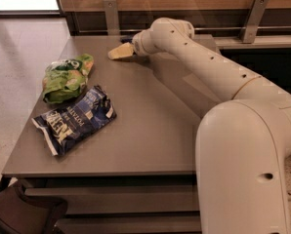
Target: Pick rxbar blueberry
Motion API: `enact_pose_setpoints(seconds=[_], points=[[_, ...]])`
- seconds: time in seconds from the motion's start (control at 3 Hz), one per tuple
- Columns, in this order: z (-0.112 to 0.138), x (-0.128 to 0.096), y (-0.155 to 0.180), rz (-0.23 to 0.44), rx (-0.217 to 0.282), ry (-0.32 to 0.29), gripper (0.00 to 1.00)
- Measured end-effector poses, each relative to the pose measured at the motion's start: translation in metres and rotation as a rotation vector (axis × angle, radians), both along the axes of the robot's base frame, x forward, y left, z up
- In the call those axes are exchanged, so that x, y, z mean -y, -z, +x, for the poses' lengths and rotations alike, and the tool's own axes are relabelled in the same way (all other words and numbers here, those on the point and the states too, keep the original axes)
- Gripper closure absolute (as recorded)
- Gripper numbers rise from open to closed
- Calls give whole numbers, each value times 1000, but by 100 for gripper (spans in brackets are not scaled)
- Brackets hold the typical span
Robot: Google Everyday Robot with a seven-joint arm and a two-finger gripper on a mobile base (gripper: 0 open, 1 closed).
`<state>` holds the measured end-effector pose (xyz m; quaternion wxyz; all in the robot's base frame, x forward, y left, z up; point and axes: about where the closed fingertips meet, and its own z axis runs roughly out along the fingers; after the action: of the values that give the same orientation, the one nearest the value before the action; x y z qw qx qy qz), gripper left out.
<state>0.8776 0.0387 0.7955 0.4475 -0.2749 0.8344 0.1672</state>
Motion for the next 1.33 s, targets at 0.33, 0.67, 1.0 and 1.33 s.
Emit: enact_pose_setpoints(seconds=[0.33,0.67,1.0,1.33], points=[[0,0,-6,0,0,0,39],[0,0,-12,0,0,0,62],[0,0,-17,0,0,0,85],[0,0,-22,0,0,0,100]])
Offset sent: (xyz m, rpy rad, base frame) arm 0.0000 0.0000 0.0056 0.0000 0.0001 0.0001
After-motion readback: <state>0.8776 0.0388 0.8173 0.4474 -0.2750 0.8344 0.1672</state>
